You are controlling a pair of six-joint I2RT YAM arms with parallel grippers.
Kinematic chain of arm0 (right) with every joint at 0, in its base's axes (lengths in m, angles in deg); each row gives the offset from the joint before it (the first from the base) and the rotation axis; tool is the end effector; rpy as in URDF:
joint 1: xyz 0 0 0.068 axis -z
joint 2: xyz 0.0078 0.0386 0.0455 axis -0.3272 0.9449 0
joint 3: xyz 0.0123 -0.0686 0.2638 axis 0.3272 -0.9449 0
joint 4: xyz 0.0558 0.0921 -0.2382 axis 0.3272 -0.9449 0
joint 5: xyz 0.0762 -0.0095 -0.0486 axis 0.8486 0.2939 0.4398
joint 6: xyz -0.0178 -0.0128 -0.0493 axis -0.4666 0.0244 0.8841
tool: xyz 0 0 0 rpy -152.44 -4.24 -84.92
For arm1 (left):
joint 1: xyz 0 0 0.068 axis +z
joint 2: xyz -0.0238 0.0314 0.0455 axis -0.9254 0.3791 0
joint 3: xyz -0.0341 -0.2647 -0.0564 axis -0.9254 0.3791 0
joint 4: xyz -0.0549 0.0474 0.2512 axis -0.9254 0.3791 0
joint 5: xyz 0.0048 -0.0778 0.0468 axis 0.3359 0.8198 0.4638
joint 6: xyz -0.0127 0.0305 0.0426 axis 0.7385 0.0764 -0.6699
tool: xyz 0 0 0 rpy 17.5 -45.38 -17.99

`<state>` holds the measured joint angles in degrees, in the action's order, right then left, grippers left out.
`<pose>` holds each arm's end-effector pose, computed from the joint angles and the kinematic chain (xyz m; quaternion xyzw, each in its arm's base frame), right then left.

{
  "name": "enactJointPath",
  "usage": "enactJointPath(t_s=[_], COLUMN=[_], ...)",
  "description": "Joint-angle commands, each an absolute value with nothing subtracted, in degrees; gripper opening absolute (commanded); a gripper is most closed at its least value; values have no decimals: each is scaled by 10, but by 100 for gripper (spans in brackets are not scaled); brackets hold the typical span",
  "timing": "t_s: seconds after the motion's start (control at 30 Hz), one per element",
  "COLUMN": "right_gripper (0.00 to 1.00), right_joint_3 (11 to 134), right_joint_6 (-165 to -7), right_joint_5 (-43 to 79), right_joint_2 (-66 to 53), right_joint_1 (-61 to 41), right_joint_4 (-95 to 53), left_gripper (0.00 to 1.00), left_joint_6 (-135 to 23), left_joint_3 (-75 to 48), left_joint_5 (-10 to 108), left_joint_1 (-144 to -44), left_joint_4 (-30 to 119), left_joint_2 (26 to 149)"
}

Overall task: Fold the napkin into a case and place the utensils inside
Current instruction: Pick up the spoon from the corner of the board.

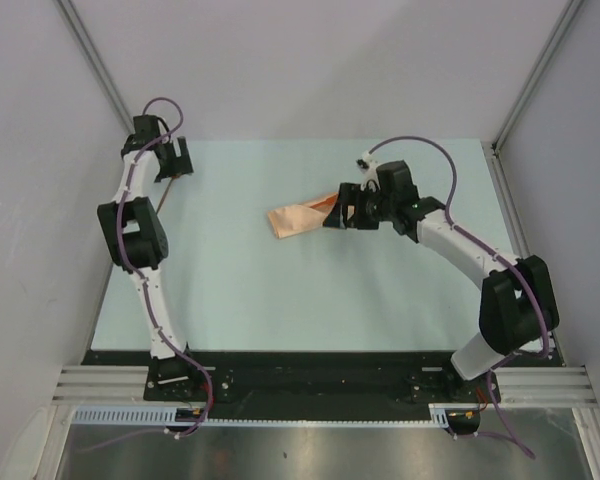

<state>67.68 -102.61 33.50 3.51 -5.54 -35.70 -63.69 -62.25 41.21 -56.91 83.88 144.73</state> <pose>0.3238 0.1640 0.2864 -0.1035 0.8691 0.3467 0.3372 0.5131 0.0978 0.2361 -0.1211 0.9280 0.0177 0.3520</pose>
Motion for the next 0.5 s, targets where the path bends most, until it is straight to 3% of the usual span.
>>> enactJointPath(t_s=[0.0, 0.27, 0.47], right_gripper=[79, 78, 78], right_joint_3=[614, 562, 569], right_joint_6=[-1013, -1018, -1013], right_joint_5=[367, 363, 367], right_joint_2=[-18, -56, -61], right_joint_1=[-56, -52, -48], right_joint_4=[-347, -325, -326], left_gripper=[93, 90, 83], left_joint_6=[-677, -653, -647], left_joint_3=[-658, -673, -766], left_joint_5=[384, 287, 336], left_joint_1=[-572, -566, -550], left_joint_4=[817, 784, 864], left_joint_2=[1484, 1516, 1577])
